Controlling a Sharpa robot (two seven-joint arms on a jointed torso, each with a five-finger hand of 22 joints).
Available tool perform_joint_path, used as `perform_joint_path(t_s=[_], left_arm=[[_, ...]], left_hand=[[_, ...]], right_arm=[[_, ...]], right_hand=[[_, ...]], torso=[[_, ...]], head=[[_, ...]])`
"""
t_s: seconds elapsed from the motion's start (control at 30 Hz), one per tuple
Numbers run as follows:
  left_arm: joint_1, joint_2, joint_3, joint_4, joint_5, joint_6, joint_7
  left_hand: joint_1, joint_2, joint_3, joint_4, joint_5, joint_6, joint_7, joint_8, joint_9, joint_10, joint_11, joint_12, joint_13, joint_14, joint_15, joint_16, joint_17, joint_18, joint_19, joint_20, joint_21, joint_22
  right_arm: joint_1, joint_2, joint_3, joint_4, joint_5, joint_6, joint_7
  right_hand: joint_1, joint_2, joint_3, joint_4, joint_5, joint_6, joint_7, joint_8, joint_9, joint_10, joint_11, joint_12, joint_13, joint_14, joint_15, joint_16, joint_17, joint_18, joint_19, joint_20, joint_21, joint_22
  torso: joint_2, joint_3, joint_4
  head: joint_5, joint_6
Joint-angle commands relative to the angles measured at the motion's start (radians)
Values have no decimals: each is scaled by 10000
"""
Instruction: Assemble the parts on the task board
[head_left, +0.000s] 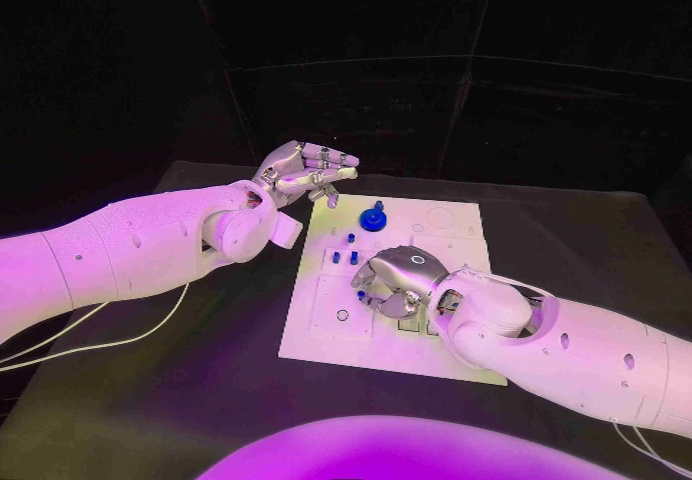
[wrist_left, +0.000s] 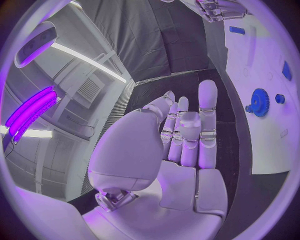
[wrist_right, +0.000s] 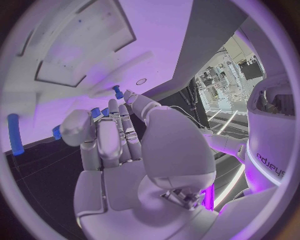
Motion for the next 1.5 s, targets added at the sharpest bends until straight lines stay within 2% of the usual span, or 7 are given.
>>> perform_joint_path(t_s=[0.03,0.53,0.7,0.83,1.03,1.2,1.5], left_arm=[[13,17,9,-5,45,144,-4],[13,12,8,-12,45,169,-49],[13,-8,7,-6,45,180,-57],[13,-38,7,5,45,176,-54],[13,-78,6,43,45,158,-36],[14,-107,6,84,45,161,-22],[14,-124,6,100,45,171,-20]], left_hand=[[96,6,-6,-71,51,-46,-10,19,-11,-80,18,63,11,-38,-5,-12,-16,111,41,15,-39,-10],[100,11,-6,-77,54,-43,-13,24,-10,-102,20,64,11,-53,-2,-20,-41,117,27,18,-76,-38],[100,11,-6,-77,54,-43,-13,24,-10,-102,20,64,11,-53,-2,-20,-41,117,27,18,-76,-38],[100,11,-6,-77,54,-43,-13,24,-10,-102,20,64,11,-53,-2,-20,-41,117,27,18,-76,-38],[102,11,-6,-80,55,-44,-13,26,-10,-114,22,63,10,-59,0,-23,-50,117,25,19,-79,-39],[102,11,-6,-80,55,-44,-13,26,-10,-114,22,63,10,-59,0,-23,-50,117,25,19,-79,-39],[102,11,-6,-80,55,-44,-13,26,-10,-114,22,63,10,-59,0,-23,-50,117,25,19,-79,-39]], right_arm=[[10,-17,1,48,103,-225,66],[9,-106,2,10,75,-356,-84],[10,-425,6,324,58,-652,-76],[38,-988,35,834,215,-757,-146],[407,-1811,279,1114,863,-207,-467],[643,-2265,335,916,931,166,-599],[723,-2351,353,525,651,461,-640]], right_hand=[[47,45,-55,12,65,-94,-12,-40,-11,88,-14,41,7,256,-69,39,11,-57,56,-39,37,11],[41,-19,-90,11,66,-390,22,-10,2,-314,61,-233,-120,239,-34,-5,-94,-56,27,-41,-18,-65],[83,27,-56,3,142,-298,51,49,30,-319,85,-238,-128,240,-14,1,-96,-61,35,-21,-10,-48],[66,31,-61,19,182,-162,69,114,58,-252,93,-208,-123,242,-2,7,-102,-62,45,-4,-1,-34],[-160,-123,-257,137,139,-96,59,125,61,-248,98,-215,-134,242,10,12,-119,-63,56,17,2,-26],[-198,-248,-581,184,89,-248,49,30,25,-651,126,-365,-177,228,33,-2,-172,-37,-19,40,-108,-179],[-35,-224,-933,186,14,-383,46,4,18,-1053,151,-396,-184,206,60,-40,-283,-4,-123,70,-257,-377]], torso=[[1,1,-3],[1,-2,3],[-3,-7,3],[-21,-19,-23],[-11,-29,-3],[5,-22,13],[3,-6,15]], head=[[-13,-9],[-51,17],[-98,46],[-198,117],[-353,240],[-417,302],[-448,339]])
